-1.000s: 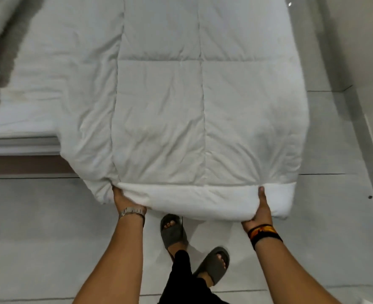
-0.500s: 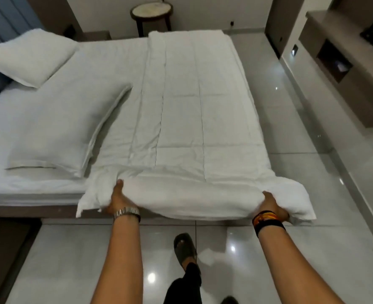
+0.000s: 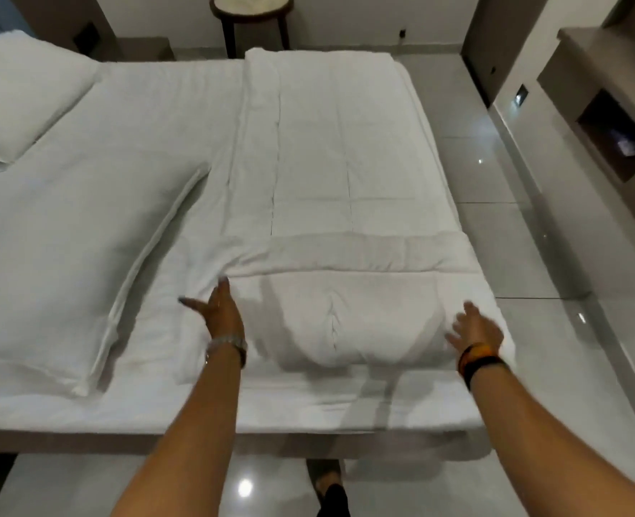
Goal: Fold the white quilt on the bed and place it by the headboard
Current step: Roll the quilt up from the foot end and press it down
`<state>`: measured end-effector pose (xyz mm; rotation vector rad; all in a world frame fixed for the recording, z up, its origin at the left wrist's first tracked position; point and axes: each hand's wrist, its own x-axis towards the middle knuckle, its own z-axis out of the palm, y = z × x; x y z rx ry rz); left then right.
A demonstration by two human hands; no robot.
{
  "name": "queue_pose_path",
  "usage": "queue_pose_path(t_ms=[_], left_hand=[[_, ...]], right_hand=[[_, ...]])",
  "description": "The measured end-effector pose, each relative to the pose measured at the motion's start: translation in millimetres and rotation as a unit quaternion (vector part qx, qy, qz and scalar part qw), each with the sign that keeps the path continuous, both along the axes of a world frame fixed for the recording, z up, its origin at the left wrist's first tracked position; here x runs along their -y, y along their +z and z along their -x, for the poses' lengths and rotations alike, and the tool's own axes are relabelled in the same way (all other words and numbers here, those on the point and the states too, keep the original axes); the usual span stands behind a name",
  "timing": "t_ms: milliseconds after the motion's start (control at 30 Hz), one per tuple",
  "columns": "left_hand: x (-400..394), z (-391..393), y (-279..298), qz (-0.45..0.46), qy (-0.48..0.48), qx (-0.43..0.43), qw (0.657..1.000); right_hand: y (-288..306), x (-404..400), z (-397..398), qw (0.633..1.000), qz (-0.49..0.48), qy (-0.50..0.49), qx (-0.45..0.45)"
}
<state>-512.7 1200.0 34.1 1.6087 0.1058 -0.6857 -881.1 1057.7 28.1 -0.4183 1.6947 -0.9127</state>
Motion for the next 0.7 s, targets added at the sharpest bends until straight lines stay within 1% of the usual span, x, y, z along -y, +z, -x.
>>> queue_pose_path(t_ms=[33, 67, 100, 133, 167, 200, 267, 300, 333, 400, 467, 533, 600, 700], left_hand=[[-7, 12, -19, -0.093, 0.021, 0.034, 0.995], [-14, 24, -36, -0.180, 0.045, 0.049, 0.981], [-20, 36, -51, -0.242, 0.073, 0.027, 0.967], [-23, 46, -62, -0.261, 0.107, -0.031, 0.959], [-24, 53, -68, -0.248, 0.141, -0.097, 0.954], [-20, 56, -75, -0.219, 0.178, -0.151, 0.948], [-10, 48, -88, -0.152, 0.258, -0.221, 0.928], [-9, 38, -96, -0.131, 0.286, -0.253, 0.915], [-10, 28, -103, -0.117, 0.287, -0.284, 0.907], [-19, 8, -115, -0.104, 0.221, -0.324, 0.914], [-29, -4, -124, -0.110, 0.208, -0.336, 0.912], [-32, -8, -118, -0.125, 0.201, -0.304, 0.923], [-36, -12, -104, -0.108, 0.198, -0.290, 0.930], [-56, -14, -82, -0.119, 0.232, -0.257, 0.930]], right_hand=[[-22, -13, 2, 0.997, -0.018, -0.023, -0.069], [-40, -26, 1, 0.990, -0.036, -0.034, -0.133], [-55, -35, -2, 0.981, -0.068, -0.040, -0.178], [-65, -40, -7, 0.975, -0.109, -0.058, -0.183], [-71, -42, -13, 0.976, -0.135, -0.086, -0.148], [-77, -37, -20, 0.978, -0.141, -0.125, -0.093], [-89, -19, -29, 0.968, -0.143, -0.208, 0.015], [-96, -10, -27, 0.959, -0.152, -0.231, 0.061], [-102, -4, -23, 0.955, -0.165, -0.225, 0.100], [-113, -1, -13, 0.959, -0.172, -0.155, 0.163], [-121, 0, -10, 0.969, -0.149, -0.118, 0.160], [-115, 0, -15, 0.975, -0.118, -0.123, 0.145], [-100, -5, -19, 0.978, -0.088, -0.139, 0.127], [-80, -24, -19, 0.982, -0.060, -0.156, 0.089]])
